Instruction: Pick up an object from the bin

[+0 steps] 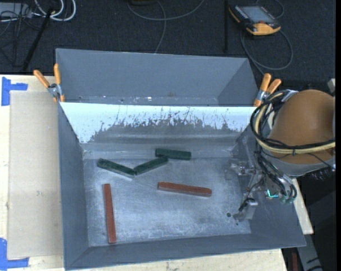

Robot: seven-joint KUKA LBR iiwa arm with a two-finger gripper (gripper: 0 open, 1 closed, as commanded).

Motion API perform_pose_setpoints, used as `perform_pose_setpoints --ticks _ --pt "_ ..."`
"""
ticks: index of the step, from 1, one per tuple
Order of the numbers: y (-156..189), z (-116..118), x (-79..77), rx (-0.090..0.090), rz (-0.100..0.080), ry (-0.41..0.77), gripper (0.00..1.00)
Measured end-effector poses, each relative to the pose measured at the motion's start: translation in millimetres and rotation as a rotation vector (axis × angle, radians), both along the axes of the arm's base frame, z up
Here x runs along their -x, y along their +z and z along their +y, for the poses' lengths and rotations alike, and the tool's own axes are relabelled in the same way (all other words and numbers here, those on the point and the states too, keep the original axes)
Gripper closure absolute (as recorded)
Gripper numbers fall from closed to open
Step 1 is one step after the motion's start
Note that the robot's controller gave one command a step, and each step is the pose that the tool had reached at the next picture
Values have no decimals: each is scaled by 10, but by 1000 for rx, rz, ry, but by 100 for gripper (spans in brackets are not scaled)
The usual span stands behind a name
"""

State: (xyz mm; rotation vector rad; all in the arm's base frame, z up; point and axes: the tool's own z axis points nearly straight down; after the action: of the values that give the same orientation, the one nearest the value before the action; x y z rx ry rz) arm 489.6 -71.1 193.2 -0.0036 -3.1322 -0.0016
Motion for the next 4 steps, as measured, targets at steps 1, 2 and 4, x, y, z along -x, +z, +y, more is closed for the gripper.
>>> perform_pose_setpoints --ticks 1,2,4 --pt "-1279 -34 -505 0 -3 20 0" --pt "-1241 358 -448 -1 -7 154 0" --pt "158 744 -620 0 -19 252 100"
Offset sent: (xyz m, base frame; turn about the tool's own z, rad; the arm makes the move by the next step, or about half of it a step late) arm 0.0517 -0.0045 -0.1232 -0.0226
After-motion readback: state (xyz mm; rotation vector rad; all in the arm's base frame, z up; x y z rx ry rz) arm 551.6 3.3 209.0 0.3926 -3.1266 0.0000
